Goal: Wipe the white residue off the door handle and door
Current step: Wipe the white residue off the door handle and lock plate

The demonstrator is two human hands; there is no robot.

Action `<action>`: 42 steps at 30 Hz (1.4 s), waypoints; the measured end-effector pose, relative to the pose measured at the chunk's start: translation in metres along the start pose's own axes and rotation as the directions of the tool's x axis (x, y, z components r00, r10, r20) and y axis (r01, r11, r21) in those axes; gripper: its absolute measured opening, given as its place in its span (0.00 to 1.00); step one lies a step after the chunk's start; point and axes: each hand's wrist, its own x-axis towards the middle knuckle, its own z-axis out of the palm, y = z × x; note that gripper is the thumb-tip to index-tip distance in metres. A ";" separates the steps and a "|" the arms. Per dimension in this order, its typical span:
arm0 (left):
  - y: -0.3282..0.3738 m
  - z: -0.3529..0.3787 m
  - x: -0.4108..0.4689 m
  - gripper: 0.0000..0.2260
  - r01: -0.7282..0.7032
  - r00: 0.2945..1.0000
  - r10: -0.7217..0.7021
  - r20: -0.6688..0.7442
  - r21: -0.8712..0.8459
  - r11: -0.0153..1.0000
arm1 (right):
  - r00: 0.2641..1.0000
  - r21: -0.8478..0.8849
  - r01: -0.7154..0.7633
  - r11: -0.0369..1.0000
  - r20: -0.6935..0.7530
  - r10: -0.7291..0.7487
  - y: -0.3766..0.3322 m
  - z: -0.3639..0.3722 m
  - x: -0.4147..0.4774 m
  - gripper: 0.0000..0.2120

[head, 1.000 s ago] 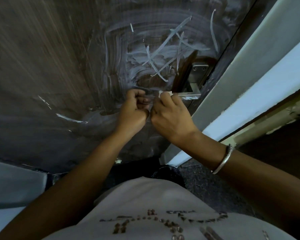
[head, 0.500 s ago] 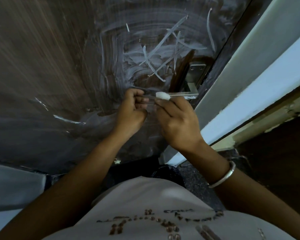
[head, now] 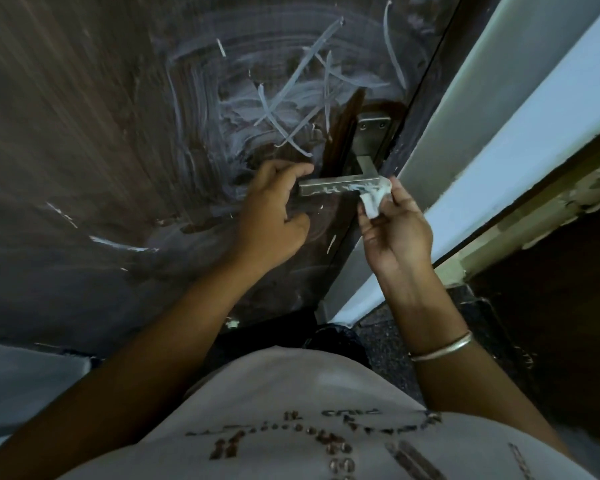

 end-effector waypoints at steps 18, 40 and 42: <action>-0.016 -0.004 -0.010 0.30 -0.010 1.000 0.010 -0.002 0.041 0.999 | 0.978 0.286 -0.195 0.938 0.127 0.165 0.015 0.007 -0.002 0.13; -0.019 -0.007 -0.013 0.34 -0.006 0.997 0.007 0.074 -0.015 1.000 | 0.866 0.082 -0.364 0.928 0.396 0.305 0.054 0.016 -0.015 0.13; -0.020 -0.008 -0.014 0.35 0.000 0.997 0.001 0.079 -0.006 1.000 | 0.885 0.113 -0.353 0.929 0.362 0.292 0.049 0.013 -0.012 0.14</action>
